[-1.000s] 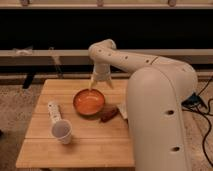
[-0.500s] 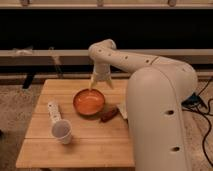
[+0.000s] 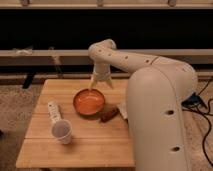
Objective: Pick up the ceramic bowl
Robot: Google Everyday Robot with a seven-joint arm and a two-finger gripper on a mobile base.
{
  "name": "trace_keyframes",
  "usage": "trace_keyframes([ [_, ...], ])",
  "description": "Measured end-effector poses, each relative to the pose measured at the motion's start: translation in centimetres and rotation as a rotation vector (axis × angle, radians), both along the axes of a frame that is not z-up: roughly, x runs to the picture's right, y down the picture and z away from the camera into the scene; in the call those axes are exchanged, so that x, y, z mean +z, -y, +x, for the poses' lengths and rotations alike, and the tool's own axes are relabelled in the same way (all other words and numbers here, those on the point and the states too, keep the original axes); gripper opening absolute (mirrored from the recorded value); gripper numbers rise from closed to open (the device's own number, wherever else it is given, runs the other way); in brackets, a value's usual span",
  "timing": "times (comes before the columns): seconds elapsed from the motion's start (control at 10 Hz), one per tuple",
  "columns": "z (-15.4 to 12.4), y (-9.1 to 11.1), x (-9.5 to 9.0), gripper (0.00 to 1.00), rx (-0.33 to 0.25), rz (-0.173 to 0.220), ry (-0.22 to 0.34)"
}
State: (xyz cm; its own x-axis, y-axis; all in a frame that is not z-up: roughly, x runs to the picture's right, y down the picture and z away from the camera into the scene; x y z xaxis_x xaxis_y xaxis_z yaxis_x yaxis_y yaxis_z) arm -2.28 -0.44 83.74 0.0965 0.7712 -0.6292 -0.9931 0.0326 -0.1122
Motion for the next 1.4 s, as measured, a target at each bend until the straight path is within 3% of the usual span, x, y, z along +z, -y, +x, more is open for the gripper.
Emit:
trace_keyframes([
  [1.2, 0.0, 0.1, 0.0, 0.80, 0.001, 0.001, 0.001],
  [1.4, 0.0, -0.5, 1.1, 0.80, 0.002, -0.016, 0.006],
])
